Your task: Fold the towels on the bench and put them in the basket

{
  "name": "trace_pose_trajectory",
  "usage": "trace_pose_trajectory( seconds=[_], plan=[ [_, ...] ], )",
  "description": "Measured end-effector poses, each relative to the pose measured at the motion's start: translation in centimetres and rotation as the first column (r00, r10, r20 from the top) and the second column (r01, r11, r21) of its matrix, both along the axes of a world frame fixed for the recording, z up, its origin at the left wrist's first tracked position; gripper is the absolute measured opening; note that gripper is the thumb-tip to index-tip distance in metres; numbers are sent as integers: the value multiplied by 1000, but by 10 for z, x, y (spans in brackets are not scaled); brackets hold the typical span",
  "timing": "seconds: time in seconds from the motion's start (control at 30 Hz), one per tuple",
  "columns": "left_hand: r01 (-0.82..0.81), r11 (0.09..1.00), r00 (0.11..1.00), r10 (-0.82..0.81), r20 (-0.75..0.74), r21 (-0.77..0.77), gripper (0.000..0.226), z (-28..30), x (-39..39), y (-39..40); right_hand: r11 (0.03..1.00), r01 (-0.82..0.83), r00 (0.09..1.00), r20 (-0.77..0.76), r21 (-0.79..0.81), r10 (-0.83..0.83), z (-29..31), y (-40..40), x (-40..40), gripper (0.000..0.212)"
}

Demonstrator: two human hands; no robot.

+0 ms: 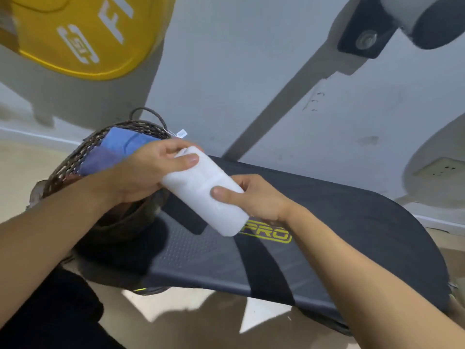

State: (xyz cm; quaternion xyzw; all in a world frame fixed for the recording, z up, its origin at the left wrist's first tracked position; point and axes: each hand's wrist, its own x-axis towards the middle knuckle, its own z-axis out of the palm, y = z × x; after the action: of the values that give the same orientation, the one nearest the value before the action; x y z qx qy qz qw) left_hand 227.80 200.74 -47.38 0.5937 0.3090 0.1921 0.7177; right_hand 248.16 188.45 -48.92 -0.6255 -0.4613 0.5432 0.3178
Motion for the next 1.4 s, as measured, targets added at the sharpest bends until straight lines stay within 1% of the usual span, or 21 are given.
trace_pose_trajectory(
  seconds=[0.1, 0.17, 0.23, 0.33, 0.4, 0.43, 0.5, 0.53, 0.6, 0.67, 0.73, 0.77, 0.8, 0.83, 0.9, 0.93, 1.03, 1.13, 1.23, 1.3, 1.4],
  plan=[
    [-296, 955, 955, 296, 32, 6, 18, -9, -31, 51, 992, 123, 988, -99, 21, -120, -6, 60, -34, 40],
    [-519, 854, 855, 517, 49, 45, 10, -22, -47, 84, 968, 251, 950, -195, 0, -246, -11, 102, -57, 36],
    [-669, 739, 743, 668, 47, 81, 18, -39, -60, 110, 931, 365, 912, -199, -6, -359, -18, 138, -79, 37],
    [-730, 637, 663, 748, 33, 249, 40, -60, -71, 136, 880, 474, 871, -135, -23, -472, -29, 179, -105, 37],
    [-710, 605, 654, 756, 18, 360, 45, -70, -74, 146, 857, 516, 854, -74, -2, -514, -35, 197, -114, 34],
    [-680, 614, 669, 744, -4, 401, 48, -75, -76, 149, 850, 526, 850, -7, 35, -526, -38, 203, -117, 35],
    [-606, 634, 697, 714, -63, 480, 45, -85, -79, 151, 854, 497, 843, 146, 153, -517, -44, 207, -122, 46],
    [-584, 622, 696, 714, -74, 522, 40, -88, -80, 149, 853, 465, 837, 195, 237, -511, -45, 204, -125, 51],
    [-566, 559, 657, 750, -78, 606, 34, -90, -81, 147, 811, 346, 802, 300, 471, -516, -46, 192, -131, 49],
    [-513, 456, 602, 795, -74, 727, 34, -86, -80, 145, 767, 93, 706, 501, 635, -500, -48, 183, -132, 41],
    [-388, 344, 626, 779, -29, 855, 33, -80, -76, 143, 790, -139, 630, 669, 597, -395, -55, 180, -129, 35],
    [-321, 335, 678, 735, -32, 886, 32, -79, -74, 144, 827, -178, 617, 715, 533, -328, -58, 179, -128, 35],
    [-259, 380, 731, 678, -77, 888, 31, -79, -72, 145, 864, -179, 620, 736, 471, -273, -61, 179, -126, 37],
    [-213, 466, 765, 626, -149, 859, 32, -79, -71, 144, 886, -169, 623, 743, 433, -244, -63, 180, -124, 40],
    [-189, 588, 775, 581, -248, 787, 34, -83, -72, 143, 888, -201, 602, 767, 414, -221, -67, 179, -121, 43],
    [-197, 601, 765, 588, -262, 774, 35, -85, -72, 144, 886, -233, 588, 784, 401, -200, -69, 178, -120, 45],
    [-197, 599, 749, 603, -275, 776, 36, -84, -71, 138, 902, -288, 593, 799, 323, -97, -68, 177, -113, 51],
    [-164, 592, 743, 600, -296, 789, 38, -80, -70, 134, 924, -253, 718, 696, 288, -20, -60, 173, -107, 54],
    [-86, 638, 726, 566, -391, 765, 45, -72, -74, 129, 929, -87, 827, 545, 359, -133, -44, 158, -99, 50],
    [-85, 622, 696, 595, -401, 778, 50, -62, -77, 121, 923, 52, 861, 451, 382, -235, -30, 143, -90, 52],
    [-208, 553, 727, 639, -250, 807, 45, -37, -76, 96, 910, 196, 896, 310, 366, -318, 2, 113, -79, 47]
  ],
)
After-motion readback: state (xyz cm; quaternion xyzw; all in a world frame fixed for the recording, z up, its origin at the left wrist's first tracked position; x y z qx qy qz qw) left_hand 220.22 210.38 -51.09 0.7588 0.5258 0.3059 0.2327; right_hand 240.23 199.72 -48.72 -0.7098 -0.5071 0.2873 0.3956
